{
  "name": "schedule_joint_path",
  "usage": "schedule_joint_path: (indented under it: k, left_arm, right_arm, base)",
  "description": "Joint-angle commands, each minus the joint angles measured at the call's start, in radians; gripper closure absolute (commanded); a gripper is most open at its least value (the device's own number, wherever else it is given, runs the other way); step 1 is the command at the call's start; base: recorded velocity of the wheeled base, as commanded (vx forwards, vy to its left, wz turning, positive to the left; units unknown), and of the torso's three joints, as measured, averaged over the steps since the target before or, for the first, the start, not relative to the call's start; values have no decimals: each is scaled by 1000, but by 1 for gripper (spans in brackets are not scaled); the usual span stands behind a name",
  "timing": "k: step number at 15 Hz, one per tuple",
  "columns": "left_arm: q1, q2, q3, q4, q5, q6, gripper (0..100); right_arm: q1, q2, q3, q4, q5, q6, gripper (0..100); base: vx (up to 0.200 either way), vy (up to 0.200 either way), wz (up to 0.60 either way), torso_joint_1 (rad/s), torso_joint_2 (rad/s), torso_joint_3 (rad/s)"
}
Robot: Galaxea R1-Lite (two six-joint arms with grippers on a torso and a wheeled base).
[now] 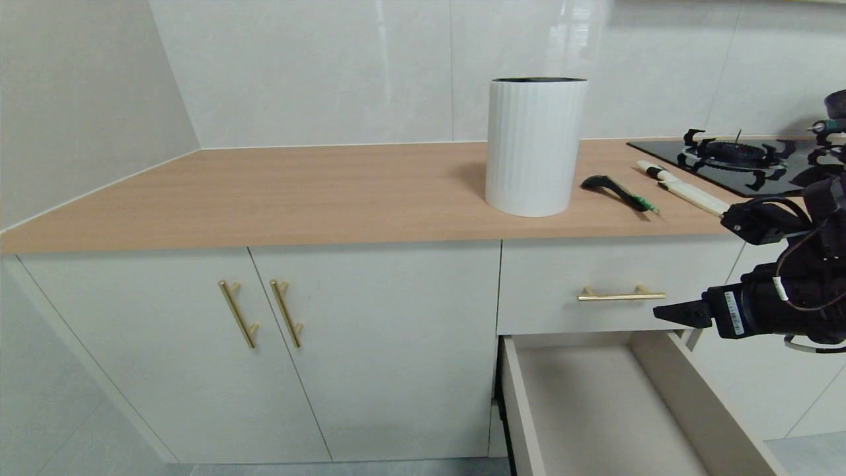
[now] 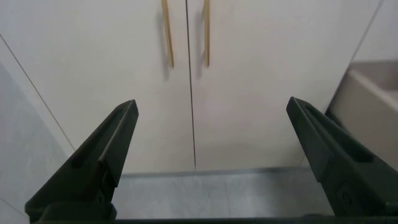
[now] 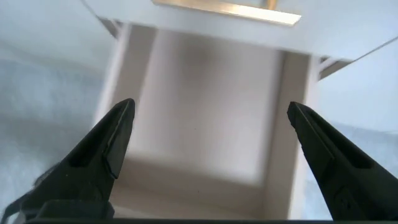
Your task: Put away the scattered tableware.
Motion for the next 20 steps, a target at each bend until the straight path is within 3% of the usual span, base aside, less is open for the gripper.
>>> schedule_joint_path:
  k: [1,11,14,15,20]
  left_arm:
    - [0,0,0,0,0,1,0]
    - [0,0,0,0,0,0,0]
    - [0,0,0,0,0,0,0]
    - [0,0,0,0,0,0,0]
    - [0,0,0,0,0,0,0]
  right_arm:
    - [1,5,1,1,-1,-2,0]
    - [-1,38,-8,-9,-7,1,0]
    - [-36,123,-63,-154,-9,1,0]
    - [-42,174,-138,-146,-9,1,0]
    - [-52,332,-480,182,-40,54,0]
  base:
    - [0,0,0,105,-466,-334]
    - [0,0,0,156,-468,-321]
    - [0,0,0,111,-284,-172]
    - [0,0,0,41,-71,-36]
    - [0,0,0,0,0,0]
